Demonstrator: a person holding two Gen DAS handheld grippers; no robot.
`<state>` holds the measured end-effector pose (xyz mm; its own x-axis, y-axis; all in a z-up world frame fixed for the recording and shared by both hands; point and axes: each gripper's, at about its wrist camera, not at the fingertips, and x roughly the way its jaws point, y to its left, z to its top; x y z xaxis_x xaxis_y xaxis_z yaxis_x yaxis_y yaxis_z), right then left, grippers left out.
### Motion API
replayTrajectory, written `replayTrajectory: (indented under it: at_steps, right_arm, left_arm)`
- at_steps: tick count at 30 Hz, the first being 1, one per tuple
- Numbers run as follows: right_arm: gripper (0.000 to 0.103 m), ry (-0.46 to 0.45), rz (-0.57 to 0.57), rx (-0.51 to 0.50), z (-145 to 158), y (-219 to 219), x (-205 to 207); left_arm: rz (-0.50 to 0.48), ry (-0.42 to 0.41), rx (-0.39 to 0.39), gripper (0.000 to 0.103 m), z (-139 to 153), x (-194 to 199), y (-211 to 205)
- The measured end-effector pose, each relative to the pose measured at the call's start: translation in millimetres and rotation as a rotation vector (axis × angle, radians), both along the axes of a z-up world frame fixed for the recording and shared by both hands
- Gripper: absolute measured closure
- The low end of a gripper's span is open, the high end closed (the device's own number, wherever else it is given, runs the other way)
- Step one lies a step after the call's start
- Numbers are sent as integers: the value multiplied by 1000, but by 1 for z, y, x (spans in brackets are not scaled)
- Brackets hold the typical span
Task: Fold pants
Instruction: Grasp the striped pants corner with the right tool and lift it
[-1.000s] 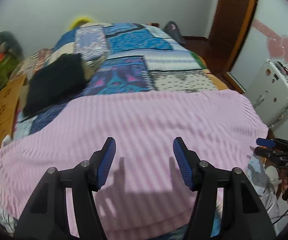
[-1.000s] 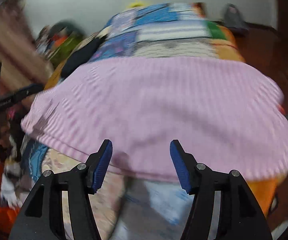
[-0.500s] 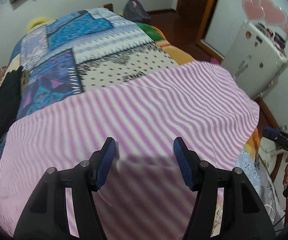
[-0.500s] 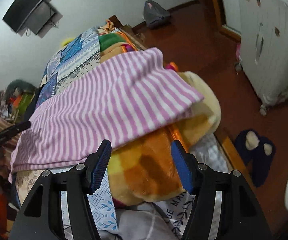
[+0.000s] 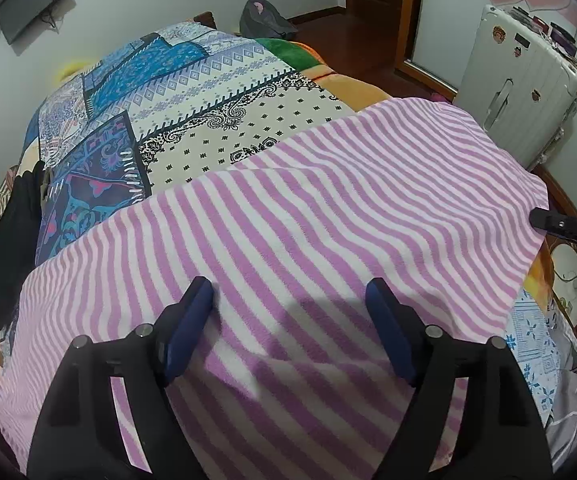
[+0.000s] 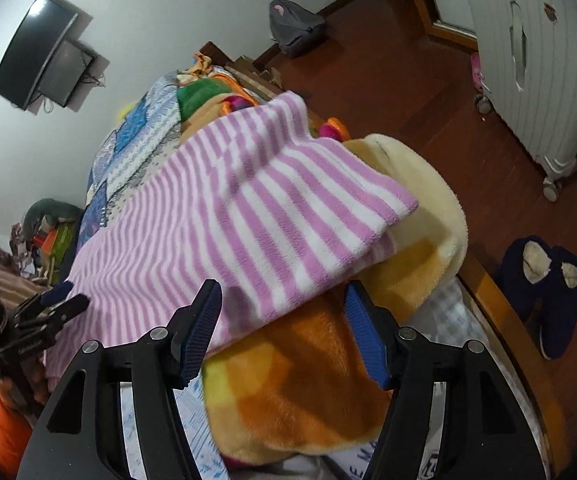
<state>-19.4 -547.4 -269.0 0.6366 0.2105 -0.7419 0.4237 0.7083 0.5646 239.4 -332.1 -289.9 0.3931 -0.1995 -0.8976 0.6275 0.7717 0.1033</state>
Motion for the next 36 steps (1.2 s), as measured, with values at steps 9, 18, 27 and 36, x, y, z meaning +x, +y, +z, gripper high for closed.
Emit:
replayTrajectory:
  at_steps: [9, 18, 27, 36]
  right_arm:
    - [44, -51, -3, -138, 14, -4, 15]
    - [90, -121, 48, -193, 36, 0, 30]
    - [91, -218, 88, -220, 83, 19, 45]
    - [94, -341, 196, -280, 145, 73, 89]
  left_arm:
    - [7, -6, -10, 22, -3, 1, 0]
    - [10, -12, -23, 22, -2, 0, 2]
    - [60, 15, -135, 22, 19, 6, 20]
    - [136, -89, -264, 22, 78, 5, 95]
